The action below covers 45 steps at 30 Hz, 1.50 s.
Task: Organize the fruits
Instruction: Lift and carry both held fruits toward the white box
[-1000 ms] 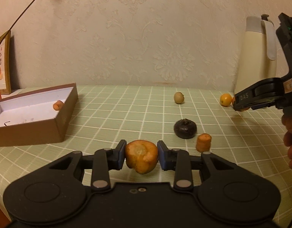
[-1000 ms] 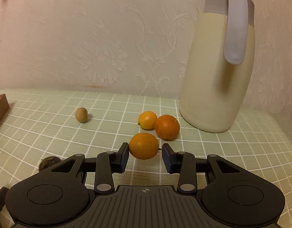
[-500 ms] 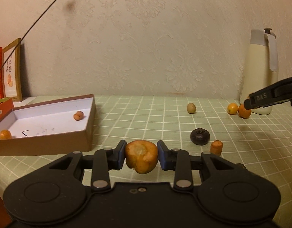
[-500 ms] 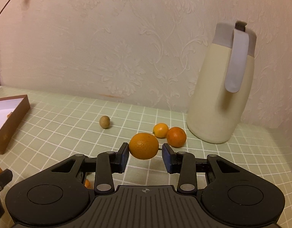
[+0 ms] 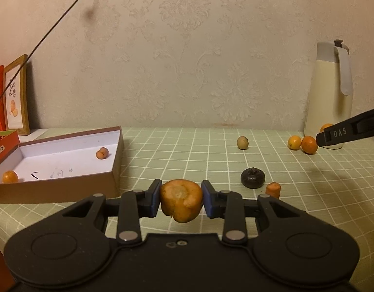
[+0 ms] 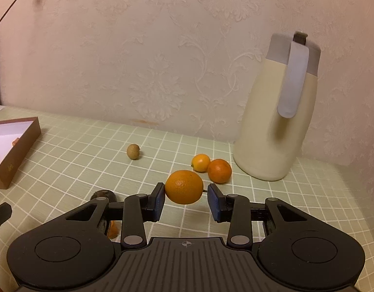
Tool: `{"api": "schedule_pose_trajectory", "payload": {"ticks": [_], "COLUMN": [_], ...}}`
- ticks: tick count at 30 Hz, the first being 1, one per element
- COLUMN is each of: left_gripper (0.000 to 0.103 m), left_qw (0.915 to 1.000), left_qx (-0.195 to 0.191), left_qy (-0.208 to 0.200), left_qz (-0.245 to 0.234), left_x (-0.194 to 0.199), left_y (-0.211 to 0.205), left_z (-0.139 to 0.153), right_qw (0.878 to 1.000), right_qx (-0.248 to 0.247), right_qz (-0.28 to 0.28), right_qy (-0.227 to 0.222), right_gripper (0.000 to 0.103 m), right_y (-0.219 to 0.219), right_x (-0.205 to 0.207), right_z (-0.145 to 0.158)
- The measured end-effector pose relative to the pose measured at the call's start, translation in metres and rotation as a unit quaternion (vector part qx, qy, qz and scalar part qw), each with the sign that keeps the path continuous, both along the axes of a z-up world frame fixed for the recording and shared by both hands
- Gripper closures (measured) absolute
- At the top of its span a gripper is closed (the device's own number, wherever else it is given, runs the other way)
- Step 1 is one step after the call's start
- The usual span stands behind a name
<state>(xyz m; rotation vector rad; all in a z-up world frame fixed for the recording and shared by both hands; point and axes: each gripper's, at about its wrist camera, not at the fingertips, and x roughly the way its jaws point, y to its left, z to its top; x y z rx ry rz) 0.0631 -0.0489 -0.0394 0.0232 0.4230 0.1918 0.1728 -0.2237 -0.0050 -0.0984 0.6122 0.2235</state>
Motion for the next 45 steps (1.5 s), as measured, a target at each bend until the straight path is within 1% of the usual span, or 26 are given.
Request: {"api": "schedule_pose_trajectory", "payload": {"ticks": [10, 14, 20, 31, 45], "left_gripper": [0.077, 0.077, 0.077, 0.077, 0.077], "left_qw": [1.0, 1.0, 0.9997, 0.9981, 0.9927], "left_qx": [-0.004, -0.002, 0.007, 0.012, 0.019], "left_qy": [0.004, -0.002, -0.011, -0.023, -0.038], "left_qz": [-0.003, 0.003, 0.021, 0.057, 0.113], "left_x": [0.004, 0.0, -0.009, -0.03, -0.048], "left_y": [0.0, 0.006, 0.027, 0.064, 0.117], "left_z": [-0.003, 0.003, 0.013, 0.028, 0.043], "right_qw": [1.0, 1.0, 1.0, 0.997, 0.987], "right_qx": [0.003, 0.001, 0.003, 0.026, 0.042], "right_qz": [0.002, 0.005, 0.021, 0.072, 0.146], "right_qy": [0.005, 0.001, -0.008, -0.031, -0.05], "right_gripper": [0.065, 0.065, 0.065, 0.065, 0.065], "right_y": [-0.001, 0.001, 0.013, 0.062, 0.129], "right_x": [0.007, 0.002, -0.01, -0.041, -0.058], "right_z": [-0.005, 0.0, 0.011, 0.039, 0.053]}}
